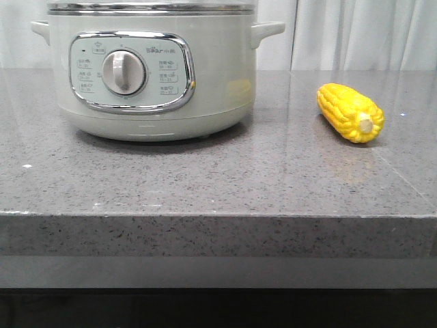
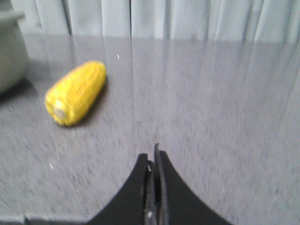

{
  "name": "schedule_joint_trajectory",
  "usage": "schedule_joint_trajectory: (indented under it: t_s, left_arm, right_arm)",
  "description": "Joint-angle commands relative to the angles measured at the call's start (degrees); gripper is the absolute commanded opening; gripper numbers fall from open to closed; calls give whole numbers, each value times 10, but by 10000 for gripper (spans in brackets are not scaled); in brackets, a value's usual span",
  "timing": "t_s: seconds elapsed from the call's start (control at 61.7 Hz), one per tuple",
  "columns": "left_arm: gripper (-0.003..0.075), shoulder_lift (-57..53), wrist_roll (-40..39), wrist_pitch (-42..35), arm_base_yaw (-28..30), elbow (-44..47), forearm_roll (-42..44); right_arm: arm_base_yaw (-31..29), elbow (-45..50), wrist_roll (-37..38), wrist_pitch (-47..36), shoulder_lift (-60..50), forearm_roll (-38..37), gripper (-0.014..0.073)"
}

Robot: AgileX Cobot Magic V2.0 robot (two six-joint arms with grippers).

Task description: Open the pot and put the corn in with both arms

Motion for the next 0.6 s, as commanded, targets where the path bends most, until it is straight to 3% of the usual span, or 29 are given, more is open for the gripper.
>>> schedule_joint_trajectory:
  t_s: [0.0,0.13,0.324,0.47,0.518,0.583]
  left_arm:
    - [-20,54,-4,-9,-2,-74,-6]
    - [-20,159,-4,39,-2,-163,-6]
    - [-20,276,-4,34,-2,-251,-6]
    - [-15,300,-1,9,-2,-263,-6]
    - [15,300,-1,3,-2,-263,-6]
    - [125,300,-1,-5,-2,-263,-5]
  right_arm:
    - [-4,-82,-3,-3,22,-3,-67]
    - [-4,-168,-3,27,87,-3,-67]
    - [-2,-244,-4,31,187,-4,-67]
    - [-2,-258,-4,20,222,-4,-67]
    - [-2,-258,-4,16,224,-4,-64]
    - [-2,-258,-4,12,225,-4,-19]
